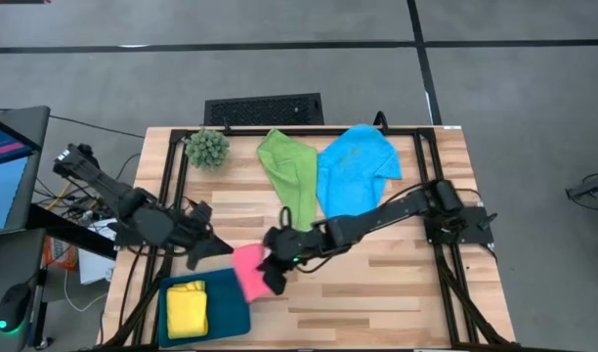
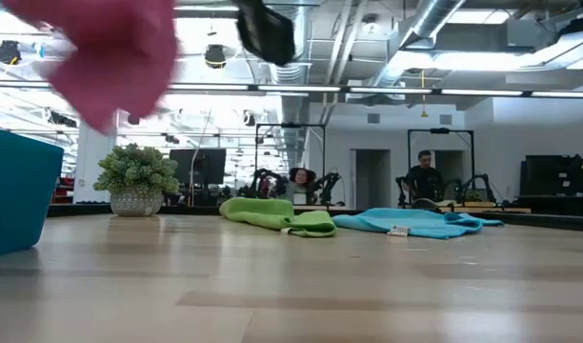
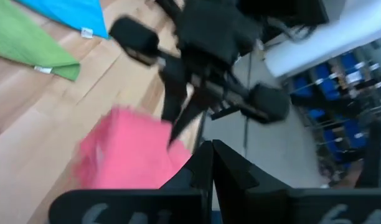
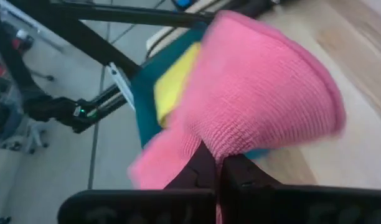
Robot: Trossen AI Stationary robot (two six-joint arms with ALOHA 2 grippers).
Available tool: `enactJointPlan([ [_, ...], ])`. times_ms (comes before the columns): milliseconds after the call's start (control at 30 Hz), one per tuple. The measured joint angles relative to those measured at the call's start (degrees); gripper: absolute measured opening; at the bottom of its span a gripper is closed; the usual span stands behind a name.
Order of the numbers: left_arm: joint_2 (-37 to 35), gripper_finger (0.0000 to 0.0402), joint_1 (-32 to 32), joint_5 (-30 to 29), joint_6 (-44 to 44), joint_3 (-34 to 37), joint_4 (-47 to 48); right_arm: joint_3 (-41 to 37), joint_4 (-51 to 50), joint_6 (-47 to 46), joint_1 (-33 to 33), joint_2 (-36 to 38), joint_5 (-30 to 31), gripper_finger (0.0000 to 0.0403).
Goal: Fold microfiber towels
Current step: Put the red microfiber towel into the bin
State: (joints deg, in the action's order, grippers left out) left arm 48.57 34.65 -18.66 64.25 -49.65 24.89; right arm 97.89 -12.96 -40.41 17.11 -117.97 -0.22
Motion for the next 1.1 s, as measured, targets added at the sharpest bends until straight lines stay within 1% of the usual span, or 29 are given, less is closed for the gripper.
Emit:
enactJointPlan([
  [167,-4.31,0.0000,0.18,-2.19,0.32,0.00,1.20,13.44,-2.18,2.18,-0.01,-8.47,-3.33,0.0011],
  [267,-6.17,0.0000,0.18,-3.87,0.04,0.00,2.28,20.72,-1.51,2.06,0.08,-13.84,-5.66,0.0011],
  [367,-7.55,0.0000,0.18,-4.93,0.04,0.00,3.43,26.46,-1.23,1.15,0.76,-18.14,-6.80,0.0011],
  [467,-7.87,0.0000,0.17,-5.20,-0.04,0.00,4.56,30.15,-0.91,-1.26,1.45,-22.03,-8.17,0.0011],
  [600,-7.80,0.0000,0.18,-5.38,-0.03,0.00,6.39,31.91,4.20,-5.60,2.06,-25.97,-8.93,0.0012],
  [800,-7.22,0.0000,0.14,-6.04,0.02,0.00,6.59,31.94,12.99,-11.32,1.87,-29.62,-10.18,0.0012],
  [867,-7.22,0.0000,0.14,-6.07,0.02,0.00,6.62,31.86,13.57,-12.47,1.64,-29.71,-10.09,0.0012],
  [1000,-7.22,0.0000,0.14,-7.00,0.00,0.00,6.70,31.95,10.19,-11.76,1.51,-29.55,-6.18,0.0013],
  [1100,-7.22,0.0000,0.14,-7.68,0.04,0.00,7.46,31.84,9.59,-11.71,1.17,-29.67,-5.43,0.0013],
])
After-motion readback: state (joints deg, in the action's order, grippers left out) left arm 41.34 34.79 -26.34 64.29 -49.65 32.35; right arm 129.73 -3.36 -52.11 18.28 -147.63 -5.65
